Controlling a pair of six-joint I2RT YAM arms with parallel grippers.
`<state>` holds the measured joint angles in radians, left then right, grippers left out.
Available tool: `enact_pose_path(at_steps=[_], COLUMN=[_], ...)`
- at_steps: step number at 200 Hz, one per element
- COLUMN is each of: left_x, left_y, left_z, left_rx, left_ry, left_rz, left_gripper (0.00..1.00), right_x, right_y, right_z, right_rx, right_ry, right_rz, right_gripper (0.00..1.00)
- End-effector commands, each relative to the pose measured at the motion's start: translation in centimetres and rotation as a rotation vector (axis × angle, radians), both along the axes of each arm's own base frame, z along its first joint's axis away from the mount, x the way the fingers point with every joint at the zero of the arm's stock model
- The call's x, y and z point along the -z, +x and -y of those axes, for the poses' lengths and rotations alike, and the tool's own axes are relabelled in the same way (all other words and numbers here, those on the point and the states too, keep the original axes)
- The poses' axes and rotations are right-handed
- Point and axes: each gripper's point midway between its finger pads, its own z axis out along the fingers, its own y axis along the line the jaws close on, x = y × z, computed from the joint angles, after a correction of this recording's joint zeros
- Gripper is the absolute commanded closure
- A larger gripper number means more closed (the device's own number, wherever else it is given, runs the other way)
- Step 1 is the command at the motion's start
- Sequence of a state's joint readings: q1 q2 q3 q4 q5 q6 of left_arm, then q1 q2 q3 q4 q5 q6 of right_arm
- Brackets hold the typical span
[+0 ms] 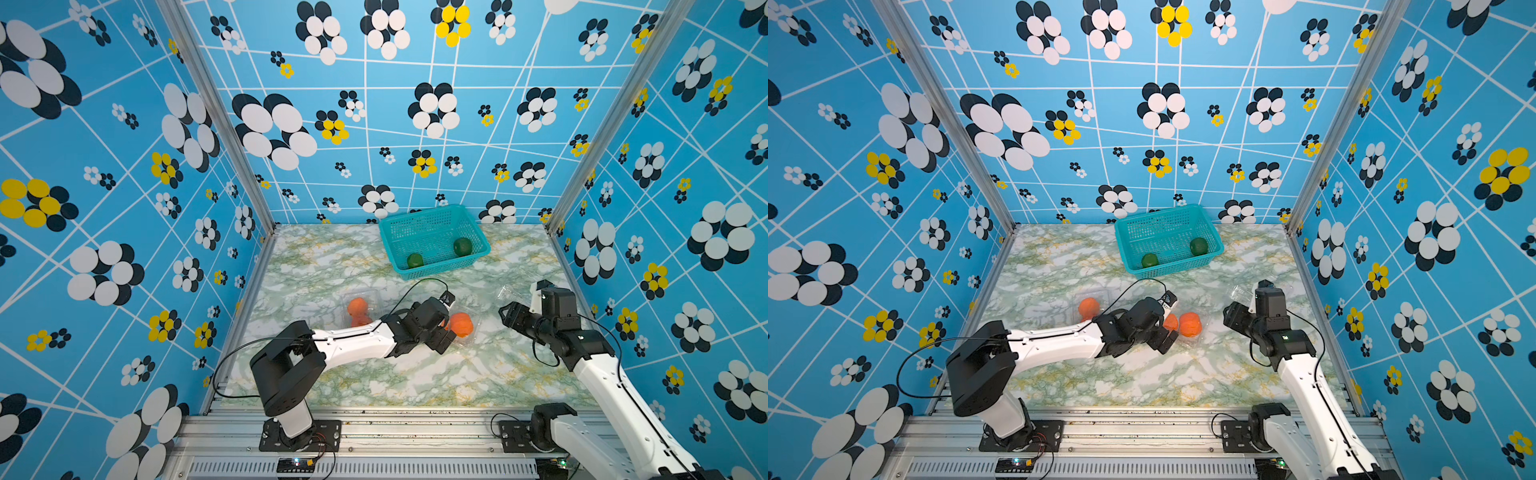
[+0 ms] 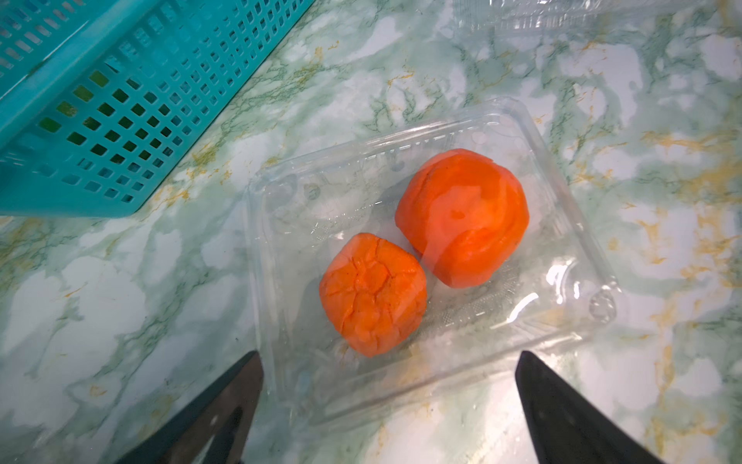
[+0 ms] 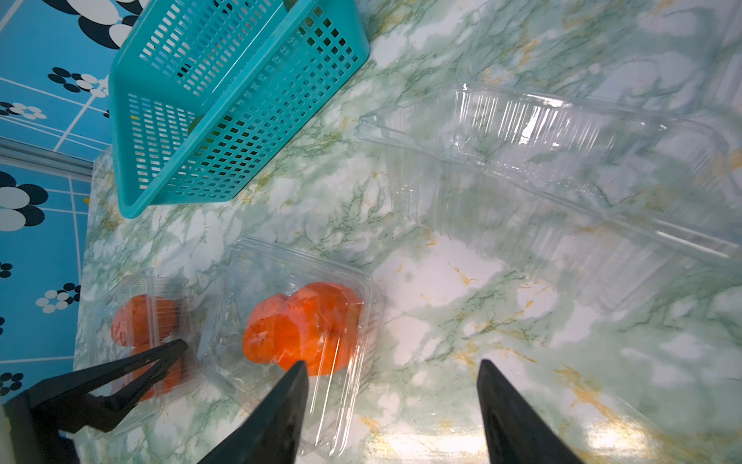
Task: Take oranges out of containers
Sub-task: Move the packing box to the center of the board, then adjust the packing box at the center of the board.
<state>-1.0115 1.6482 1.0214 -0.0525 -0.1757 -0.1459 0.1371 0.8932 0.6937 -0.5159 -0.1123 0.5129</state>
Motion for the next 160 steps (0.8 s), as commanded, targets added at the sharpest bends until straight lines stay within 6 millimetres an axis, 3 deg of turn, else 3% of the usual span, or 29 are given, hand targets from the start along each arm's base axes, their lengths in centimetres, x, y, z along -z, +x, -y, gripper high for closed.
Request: enact_pose_path(at_steps=[1, 44, 85, 160], left_x=[-3.5, -5.5, -2.7, 1.7], left_y=[0.0, 0.2, 0.4, -0.3], left_z=[-0.7, -2.7, -5.3, -7.8], left_rx=[-0.028, -0.07, -0.156, -0.2], left_ry=[-0.084, -0.124, -0.106, -0.023], left_rz=[0.063, 0.089, 0.015, -0.034], left_gripper=[0.0, 0.0, 0.01, 0.01], right_x=[-1.5, -1.7, -0.8, 1.6], right_y=[0.4, 1.3, 3.5, 7.2], right_z=[-2.0, -6.7, -9.6, -10.5], right_rx=[-0.063, -0.192, -0.276, -0.279], right_ry=[-0.022, -0.067, -0.13, -0.224], right_rz=[0.025, 0.021, -0.011, -0.078], right_gripper=[0.32, 0.32, 0.3, 0.28])
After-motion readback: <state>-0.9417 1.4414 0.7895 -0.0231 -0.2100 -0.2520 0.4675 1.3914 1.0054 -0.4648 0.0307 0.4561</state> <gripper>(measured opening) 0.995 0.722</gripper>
